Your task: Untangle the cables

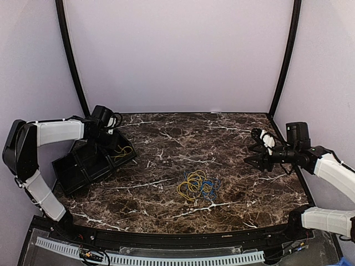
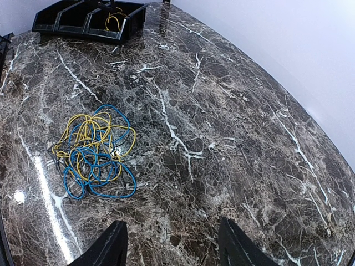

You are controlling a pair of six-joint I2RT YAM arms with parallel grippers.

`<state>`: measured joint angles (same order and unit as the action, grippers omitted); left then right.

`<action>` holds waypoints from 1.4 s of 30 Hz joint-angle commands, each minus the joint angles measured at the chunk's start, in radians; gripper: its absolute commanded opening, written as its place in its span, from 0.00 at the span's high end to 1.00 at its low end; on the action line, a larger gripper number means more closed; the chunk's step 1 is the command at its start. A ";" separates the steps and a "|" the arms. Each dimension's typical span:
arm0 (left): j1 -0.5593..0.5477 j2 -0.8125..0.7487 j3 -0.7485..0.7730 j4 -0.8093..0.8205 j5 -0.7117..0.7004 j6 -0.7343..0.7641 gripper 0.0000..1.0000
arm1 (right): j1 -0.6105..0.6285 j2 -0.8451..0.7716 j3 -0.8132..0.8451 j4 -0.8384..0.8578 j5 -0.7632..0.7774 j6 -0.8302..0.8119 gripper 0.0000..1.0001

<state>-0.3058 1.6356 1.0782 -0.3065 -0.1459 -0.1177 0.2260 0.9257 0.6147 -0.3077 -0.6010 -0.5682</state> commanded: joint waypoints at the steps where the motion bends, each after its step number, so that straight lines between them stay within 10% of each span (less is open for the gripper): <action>1: 0.004 -0.008 0.015 -0.057 -0.037 -0.041 1.00 | -0.005 0.003 0.002 0.013 0.003 -0.007 0.43; 9: 0.005 0.003 0.024 -0.095 -0.195 -0.067 0.97 | -0.005 0.009 0.000 0.013 0.003 -0.010 0.42; 31: 0.007 -0.290 0.075 -0.129 -0.218 -0.065 0.46 | -0.005 0.027 0.002 0.015 0.016 -0.012 0.43; 42: 0.005 -0.276 0.056 -0.122 0.081 -0.026 0.53 | -0.005 0.033 0.000 0.018 0.021 -0.013 0.42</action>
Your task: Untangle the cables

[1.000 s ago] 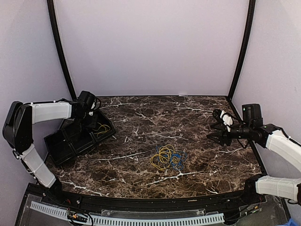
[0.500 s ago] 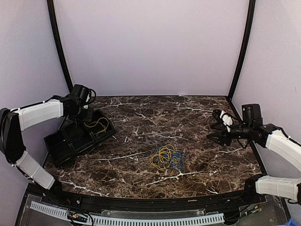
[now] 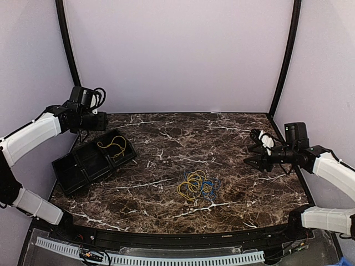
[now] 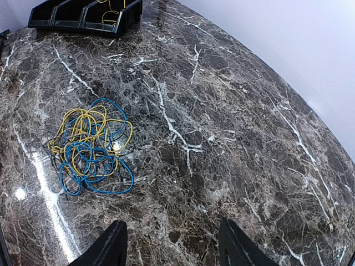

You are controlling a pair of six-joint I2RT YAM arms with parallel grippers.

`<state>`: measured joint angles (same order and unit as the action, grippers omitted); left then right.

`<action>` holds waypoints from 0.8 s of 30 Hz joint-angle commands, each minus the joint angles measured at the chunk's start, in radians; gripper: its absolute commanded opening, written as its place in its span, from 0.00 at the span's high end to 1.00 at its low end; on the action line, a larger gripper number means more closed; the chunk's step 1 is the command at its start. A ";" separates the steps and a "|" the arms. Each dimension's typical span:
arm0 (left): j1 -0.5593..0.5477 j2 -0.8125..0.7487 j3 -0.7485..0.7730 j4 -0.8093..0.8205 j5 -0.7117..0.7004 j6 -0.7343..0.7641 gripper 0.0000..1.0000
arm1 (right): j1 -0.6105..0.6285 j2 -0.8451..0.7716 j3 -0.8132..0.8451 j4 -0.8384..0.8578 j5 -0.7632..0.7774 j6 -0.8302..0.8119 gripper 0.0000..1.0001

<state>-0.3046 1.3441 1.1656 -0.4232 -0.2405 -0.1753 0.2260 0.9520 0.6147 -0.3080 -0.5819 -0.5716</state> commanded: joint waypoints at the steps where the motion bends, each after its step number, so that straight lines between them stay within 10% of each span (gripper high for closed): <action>1: 0.004 0.044 -0.029 -0.009 0.185 0.038 0.54 | -0.006 0.010 0.002 0.018 0.002 -0.010 0.42; 24: 0.004 0.322 0.053 -0.041 0.042 0.111 0.89 | -0.005 0.037 0.014 -0.004 -0.006 -0.024 0.43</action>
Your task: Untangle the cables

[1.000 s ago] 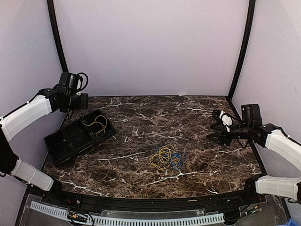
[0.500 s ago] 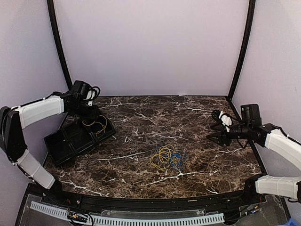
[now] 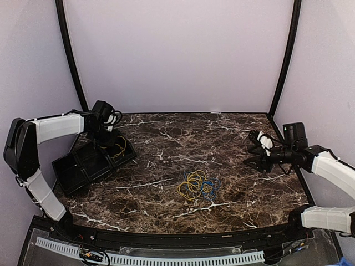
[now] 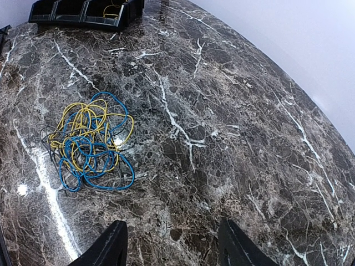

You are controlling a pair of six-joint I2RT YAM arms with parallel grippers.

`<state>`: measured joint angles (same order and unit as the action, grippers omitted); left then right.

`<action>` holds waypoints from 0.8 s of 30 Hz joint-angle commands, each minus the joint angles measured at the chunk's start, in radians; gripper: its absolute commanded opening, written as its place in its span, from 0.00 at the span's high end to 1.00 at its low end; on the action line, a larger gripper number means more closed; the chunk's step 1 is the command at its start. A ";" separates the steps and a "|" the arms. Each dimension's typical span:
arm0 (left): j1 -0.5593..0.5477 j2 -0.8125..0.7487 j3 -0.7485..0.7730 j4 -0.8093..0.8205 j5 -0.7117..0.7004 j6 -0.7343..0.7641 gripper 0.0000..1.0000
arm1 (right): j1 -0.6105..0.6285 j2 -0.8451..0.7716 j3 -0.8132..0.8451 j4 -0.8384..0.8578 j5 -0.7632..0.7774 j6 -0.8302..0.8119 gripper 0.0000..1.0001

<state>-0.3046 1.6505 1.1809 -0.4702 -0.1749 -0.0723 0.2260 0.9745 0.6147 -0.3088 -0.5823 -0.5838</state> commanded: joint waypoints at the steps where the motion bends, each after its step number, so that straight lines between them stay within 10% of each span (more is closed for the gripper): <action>1: 0.004 0.020 0.043 0.005 -0.024 0.006 0.90 | -0.004 0.014 0.014 -0.003 -0.007 -0.013 0.43; 16: 0.010 0.090 0.008 0.116 -0.025 -0.102 1.00 | -0.005 0.002 0.013 -0.009 -0.007 -0.017 0.43; 24: 0.075 0.115 -0.012 0.176 0.207 -0.196 1.00 | -0.005 0.003 0.013 -0.011 -0.005 -0.018 0.43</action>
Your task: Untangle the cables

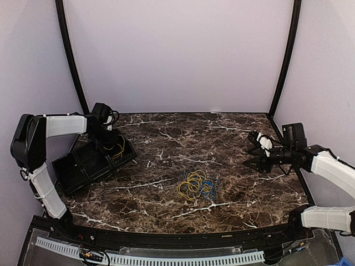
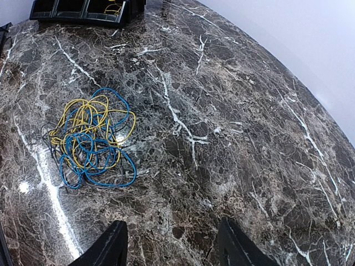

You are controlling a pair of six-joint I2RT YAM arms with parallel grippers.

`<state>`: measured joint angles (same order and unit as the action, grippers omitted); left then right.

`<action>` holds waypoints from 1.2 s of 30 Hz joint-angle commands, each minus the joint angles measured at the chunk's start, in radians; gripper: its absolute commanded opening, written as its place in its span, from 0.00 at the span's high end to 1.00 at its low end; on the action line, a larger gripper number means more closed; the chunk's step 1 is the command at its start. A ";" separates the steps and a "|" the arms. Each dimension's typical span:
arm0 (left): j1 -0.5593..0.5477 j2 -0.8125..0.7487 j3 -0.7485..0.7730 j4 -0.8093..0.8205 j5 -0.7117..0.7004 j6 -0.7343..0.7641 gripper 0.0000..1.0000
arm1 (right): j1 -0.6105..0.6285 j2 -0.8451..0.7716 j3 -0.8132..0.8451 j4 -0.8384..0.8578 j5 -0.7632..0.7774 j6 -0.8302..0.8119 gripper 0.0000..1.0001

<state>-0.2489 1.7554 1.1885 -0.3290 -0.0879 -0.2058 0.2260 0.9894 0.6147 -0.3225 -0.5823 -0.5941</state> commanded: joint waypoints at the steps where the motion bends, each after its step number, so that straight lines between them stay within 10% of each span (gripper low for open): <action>1: 0.021 0.008 -0.021 0.036 0.141 -0.072 1.00 | -0.005 -0.012 0.013 0.003 -0.004 -0.008 0.43; 15: 0.020 -0.052 -0.043 -0.046 0.059 -0.107 0.99 | -0.005 -0.009 0.011 0.002 -0.001 -0.007 0.43; 24: 0.022 -0.252 -0.064 -0.070 -0.040 -0.061 0.61 | -0.004 0.026 0.017 0.008 -0.006 -0.007 0.42; 30: 0.001 -0.339 -0.065 -0.066 0.022 -0.032 0.54 | -0.005 0.052 0.020 0.007 -0.014 -0.004 0.42; 36: -0.253 -0.400 -0.142 0.066 0.165 0.038 0.50 | -0.004 0.064 0.020 0.009 -0.010 -0.007 0.42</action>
<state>-0.3473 1.3922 1.0908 -0.3355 -0.0414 -0.2272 0.2260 1.0466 0.6151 -0.3233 -0.5831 -0.5941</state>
